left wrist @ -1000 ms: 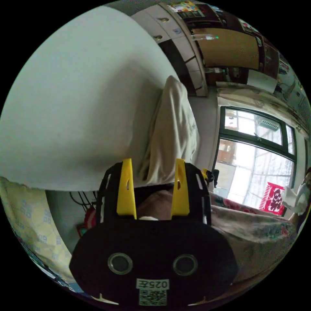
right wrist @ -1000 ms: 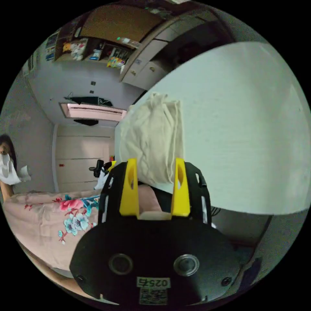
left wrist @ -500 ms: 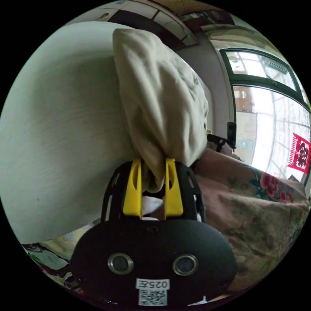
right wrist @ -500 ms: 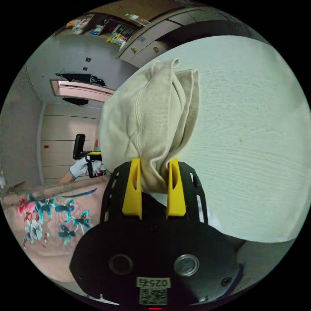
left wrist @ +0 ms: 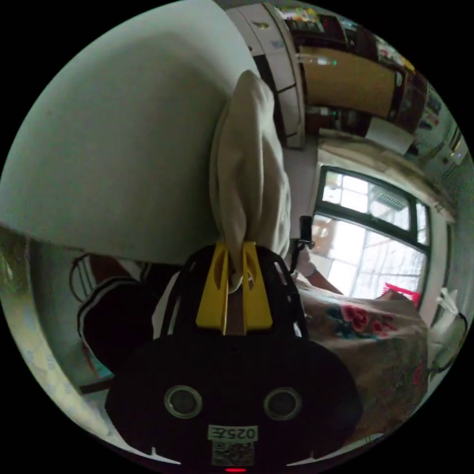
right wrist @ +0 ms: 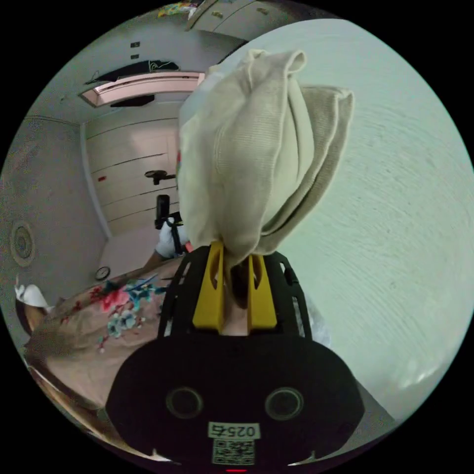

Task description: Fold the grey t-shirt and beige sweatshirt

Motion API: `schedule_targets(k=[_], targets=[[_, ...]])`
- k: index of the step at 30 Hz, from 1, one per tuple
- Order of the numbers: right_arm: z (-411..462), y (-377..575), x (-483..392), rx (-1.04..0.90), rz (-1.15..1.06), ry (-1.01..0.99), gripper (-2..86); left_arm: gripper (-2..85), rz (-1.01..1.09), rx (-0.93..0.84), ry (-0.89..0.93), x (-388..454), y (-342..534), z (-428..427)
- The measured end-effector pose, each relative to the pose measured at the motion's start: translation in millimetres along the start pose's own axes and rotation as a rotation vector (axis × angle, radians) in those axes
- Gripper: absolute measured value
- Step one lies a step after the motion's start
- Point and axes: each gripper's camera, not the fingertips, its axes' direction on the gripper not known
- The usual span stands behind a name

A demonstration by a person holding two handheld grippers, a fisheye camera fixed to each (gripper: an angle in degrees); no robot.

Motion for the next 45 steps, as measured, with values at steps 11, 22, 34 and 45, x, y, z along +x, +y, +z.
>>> schedule_targets(k=[11,22,34,45], targets=[[16,-151,-140,-0.329,-0.33,-0.331,6.5,1.4,0.075,0.691,0.519,24,249,-168],[192,-282,-228,-0.69,-0.332,-0.184,6.5,-0.1,-0.183,0.898,0.211,40,397,-250],[280,-454,-225,-0.767,-0.081,-0.046,6.5,-0.4,-0.488,1.035,0.148,83,320,-279],[448,-567,-298,-0.792,-0.778,0.05,7.1,-0.1,-0.852,1.054,-0.88,199,166,-343]])
